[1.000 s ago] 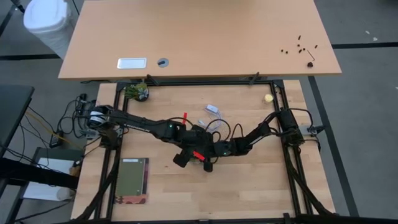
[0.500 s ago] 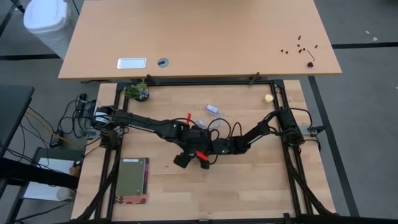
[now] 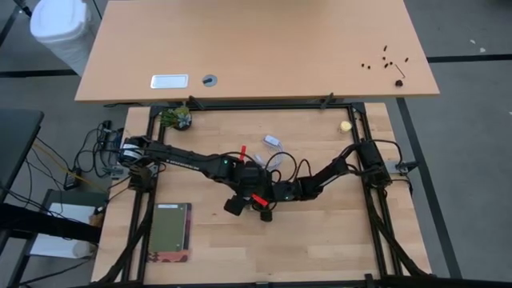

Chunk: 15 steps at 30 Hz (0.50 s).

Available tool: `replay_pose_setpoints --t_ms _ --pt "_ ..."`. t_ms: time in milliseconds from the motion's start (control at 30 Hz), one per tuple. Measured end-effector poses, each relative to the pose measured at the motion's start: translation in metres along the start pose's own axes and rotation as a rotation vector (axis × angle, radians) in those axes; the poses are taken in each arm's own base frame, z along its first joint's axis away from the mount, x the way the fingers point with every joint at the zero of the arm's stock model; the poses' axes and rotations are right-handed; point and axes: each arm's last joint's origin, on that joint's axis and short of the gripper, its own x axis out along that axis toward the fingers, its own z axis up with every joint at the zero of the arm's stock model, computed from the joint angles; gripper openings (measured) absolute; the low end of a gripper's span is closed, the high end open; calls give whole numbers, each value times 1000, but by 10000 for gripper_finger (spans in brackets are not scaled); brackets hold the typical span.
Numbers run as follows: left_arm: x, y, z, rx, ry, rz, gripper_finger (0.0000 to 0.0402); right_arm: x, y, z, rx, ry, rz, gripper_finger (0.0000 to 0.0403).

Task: Screw lightbulb
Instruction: Insert the lightbulb into the lamp

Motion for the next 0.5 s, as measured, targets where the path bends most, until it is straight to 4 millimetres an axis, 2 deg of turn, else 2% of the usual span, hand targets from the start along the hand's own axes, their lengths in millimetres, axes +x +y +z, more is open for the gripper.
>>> replay_pose_setpoints --t_ms 267,500 --pt "-1 1 4 -34 -51 -14 279 0 2 -1 -12 8 10 197" --pt "0 0 4 -90 -53 -31 271 -1 2 -1 -13 10 12 197"
